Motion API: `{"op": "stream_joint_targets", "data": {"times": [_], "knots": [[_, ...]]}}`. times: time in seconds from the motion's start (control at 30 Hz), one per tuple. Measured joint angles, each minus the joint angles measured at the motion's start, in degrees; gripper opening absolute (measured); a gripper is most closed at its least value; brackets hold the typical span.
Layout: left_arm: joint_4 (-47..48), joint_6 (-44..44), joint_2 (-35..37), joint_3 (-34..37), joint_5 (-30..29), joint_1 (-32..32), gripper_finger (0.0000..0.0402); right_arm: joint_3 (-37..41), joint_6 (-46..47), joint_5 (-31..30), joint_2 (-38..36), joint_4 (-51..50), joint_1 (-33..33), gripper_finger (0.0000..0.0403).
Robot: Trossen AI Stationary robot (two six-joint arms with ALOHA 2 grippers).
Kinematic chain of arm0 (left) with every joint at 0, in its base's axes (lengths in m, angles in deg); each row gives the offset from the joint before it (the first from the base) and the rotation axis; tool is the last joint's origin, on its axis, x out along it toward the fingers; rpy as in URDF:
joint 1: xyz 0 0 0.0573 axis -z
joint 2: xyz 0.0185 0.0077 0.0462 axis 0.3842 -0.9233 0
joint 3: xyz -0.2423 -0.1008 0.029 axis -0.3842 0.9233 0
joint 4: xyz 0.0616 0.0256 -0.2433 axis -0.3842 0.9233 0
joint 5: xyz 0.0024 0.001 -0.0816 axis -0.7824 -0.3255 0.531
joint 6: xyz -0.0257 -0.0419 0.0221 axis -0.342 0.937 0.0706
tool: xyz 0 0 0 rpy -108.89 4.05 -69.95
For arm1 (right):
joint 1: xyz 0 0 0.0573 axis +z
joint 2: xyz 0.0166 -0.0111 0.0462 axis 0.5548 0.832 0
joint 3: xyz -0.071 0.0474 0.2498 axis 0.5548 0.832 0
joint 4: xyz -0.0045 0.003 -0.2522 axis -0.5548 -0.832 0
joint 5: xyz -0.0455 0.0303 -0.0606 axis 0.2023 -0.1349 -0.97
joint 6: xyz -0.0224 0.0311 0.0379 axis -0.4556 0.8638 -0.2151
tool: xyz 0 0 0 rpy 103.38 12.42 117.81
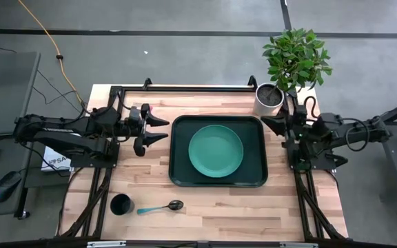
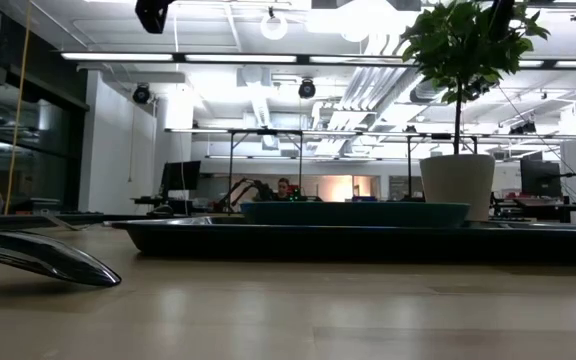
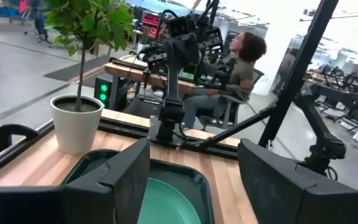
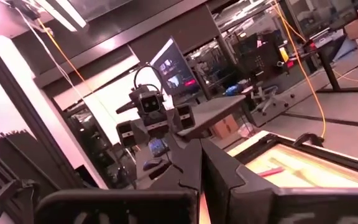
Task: Pick and place plate/cup/fork/spoon on tray
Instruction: Put the blue cup on the green serving tray
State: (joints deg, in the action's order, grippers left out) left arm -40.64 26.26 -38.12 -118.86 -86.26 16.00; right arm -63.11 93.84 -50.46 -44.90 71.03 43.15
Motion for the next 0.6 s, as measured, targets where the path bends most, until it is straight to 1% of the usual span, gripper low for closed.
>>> {"op": "stream_joint_targets", "data": {"times": [0.1, 0.17, 0.23, 0.3, 0.43, 0.5, 0.6], "knots": [[0.2, -0.6, 0.0, 0.0, -0.8, 0.0, 0.0227, 0.0, 0.5, 0.0, 0.0, -0.3, -0.2, 0.0000], [4.5, -0.6, -0.4, -1.8, -0.9, 0.0, 0.0227, 0.0, 0.6, 0.0, 0.6, -0.3, -0.2, 0.0000], [13.6, -1.4, -2.4, -6.1, 0.0, 0.6, 0.0227, 0.0, 0.7, -0.4, 1.3, -0.4, -0.2, 0.0000], [26.7, -3.5, -5.3, -11.5, 1.8, 2.8, 0.0227, 0.0, 1.5, -0.9, 2.1, -0.4, -0.2, 0.0000], [51.6, -5.0, -12.4, -21.0, 5.3, 10.1, 0.0227, 0.0, 1.8, -1.1, 3.4, -0.4, -0.2, 0.0000], [61.6, -3.5, -15.6, -23.5, 7.3, 15.1, 0.0227, 0.0, 1.8, -1.1, 3.7, -0.4, -0.2, 0.0000], [71.0, 2.5, -18.7, -23.6, 10.0, 23.0, 0.0227, 0.0, 2.0, -1.1, 4.0, -0.7, -0.2, 0.0000]]}}
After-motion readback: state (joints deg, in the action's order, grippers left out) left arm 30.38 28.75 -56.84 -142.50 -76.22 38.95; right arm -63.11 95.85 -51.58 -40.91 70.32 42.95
